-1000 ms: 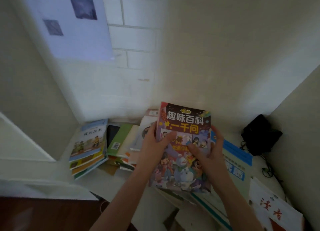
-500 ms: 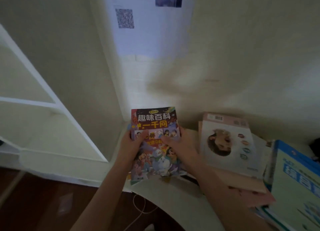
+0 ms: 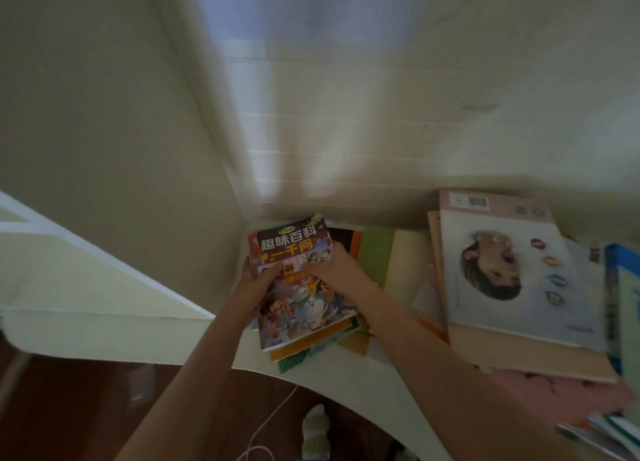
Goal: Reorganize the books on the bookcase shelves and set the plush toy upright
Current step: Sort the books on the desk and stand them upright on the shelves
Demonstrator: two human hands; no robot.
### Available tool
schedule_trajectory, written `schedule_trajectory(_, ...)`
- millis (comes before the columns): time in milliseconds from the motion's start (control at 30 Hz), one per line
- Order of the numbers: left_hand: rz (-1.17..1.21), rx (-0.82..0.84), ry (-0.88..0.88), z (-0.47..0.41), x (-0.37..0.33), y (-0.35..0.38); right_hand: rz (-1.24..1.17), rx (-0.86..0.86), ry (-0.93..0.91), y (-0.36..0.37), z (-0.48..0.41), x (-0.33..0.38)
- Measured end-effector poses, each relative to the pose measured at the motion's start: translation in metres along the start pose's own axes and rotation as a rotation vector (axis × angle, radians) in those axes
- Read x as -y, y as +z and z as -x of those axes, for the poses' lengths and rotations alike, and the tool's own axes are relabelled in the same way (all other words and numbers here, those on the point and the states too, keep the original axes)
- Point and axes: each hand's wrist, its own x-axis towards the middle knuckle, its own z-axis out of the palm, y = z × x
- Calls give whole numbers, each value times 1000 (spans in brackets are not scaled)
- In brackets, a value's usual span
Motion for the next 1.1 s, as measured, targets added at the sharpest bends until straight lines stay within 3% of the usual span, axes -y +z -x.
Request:
schedule_trajectory(133, -36, -91, -107, -10, 5, -2, -44, 11, 68, -2, 6, 1)
schedule_trajectory(267, -110, -50, -218, -11, 8, -8, -21, 87, 124, -10, 8, 6)
schedule_trajectory(533, 178, -26, -259, 4, 18, -18, -94, 214, 104, -19, 26, 17)
schedule_trajectory(600, 237, -3, -209, 10, 14, -14, -126, 225, 47, -21, 27, 14)
schedule_trajectory(733, 225, -17, 105, 26, -17, -10, -260, 251, -228, -33, 42, 10)
schedule_trajectory(867, 121, -37, 424, 44, -54, -20, -335, 121, -383, -34, 48, 10)
schedule_trajectory(967, -14, -19, 494, 44, -67, -31, -280, 135, -356, -27, 46, 10)
schedule_trajectory(1100, -133, 14, 399, 46, -38, -35, -202, 147, -318, -20, 44, -6)
